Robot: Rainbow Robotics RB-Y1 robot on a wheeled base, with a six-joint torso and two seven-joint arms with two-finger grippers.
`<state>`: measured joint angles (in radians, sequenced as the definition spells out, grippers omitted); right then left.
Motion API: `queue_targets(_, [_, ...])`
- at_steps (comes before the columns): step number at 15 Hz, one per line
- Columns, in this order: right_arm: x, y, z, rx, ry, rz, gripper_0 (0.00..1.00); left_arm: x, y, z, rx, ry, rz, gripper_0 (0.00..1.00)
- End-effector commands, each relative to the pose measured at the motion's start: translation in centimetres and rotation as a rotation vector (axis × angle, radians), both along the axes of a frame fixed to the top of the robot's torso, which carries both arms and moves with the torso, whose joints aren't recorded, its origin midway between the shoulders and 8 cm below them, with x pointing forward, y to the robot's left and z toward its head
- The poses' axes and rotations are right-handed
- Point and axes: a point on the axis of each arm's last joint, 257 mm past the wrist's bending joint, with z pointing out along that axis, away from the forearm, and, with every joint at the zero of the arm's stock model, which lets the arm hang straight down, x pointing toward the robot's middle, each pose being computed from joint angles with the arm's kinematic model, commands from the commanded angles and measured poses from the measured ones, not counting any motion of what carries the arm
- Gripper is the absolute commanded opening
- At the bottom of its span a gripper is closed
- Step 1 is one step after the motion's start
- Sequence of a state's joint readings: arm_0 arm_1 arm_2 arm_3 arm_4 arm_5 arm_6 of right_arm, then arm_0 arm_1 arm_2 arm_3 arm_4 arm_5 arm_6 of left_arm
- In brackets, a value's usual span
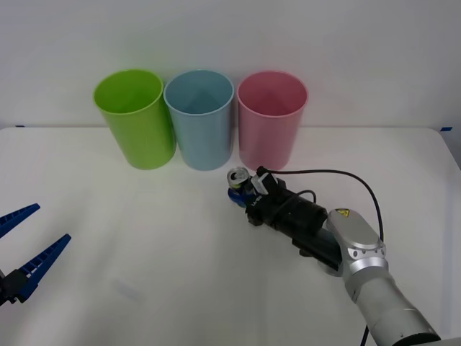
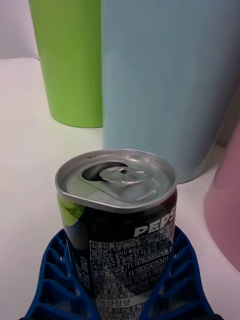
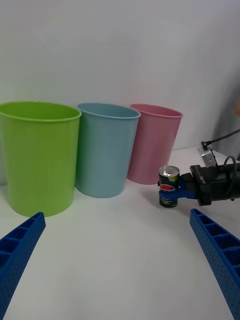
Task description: Grasp the object on the table and drop it into the matching bin: aluminum can to the light blue bin, PET bottle to the pink bin.
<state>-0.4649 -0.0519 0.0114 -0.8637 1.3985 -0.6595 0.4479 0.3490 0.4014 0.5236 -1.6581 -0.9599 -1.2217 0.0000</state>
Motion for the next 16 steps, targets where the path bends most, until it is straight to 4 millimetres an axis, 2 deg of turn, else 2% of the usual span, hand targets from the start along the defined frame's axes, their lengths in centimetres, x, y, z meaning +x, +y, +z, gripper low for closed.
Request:
queue_targets(1, [-0.4,0.6,0.7,0.027,-0.003,0.023,0.00,0.0,0.0,0.0,0.000,0.000,0.000,1.00])
queue_targets(4, [-0.6,1.2,2.2,0.059,-0.019,0.047,0.00,0.0,0.0,0.0,0.000,0.000,0.000,1.00])
queue_targets(12, [-1.0,3.2,8.5,0.144,-0.102,0.117,0.00,0.0,0.0,0.0,0.000,0.000,0.000,1.00])
queue_targets(16, [-2.5,3.7,11.5,0.215,-0.091,0.154,0.00,0.0,0.0,0.0,0.000,0.000,0.000,1.00])
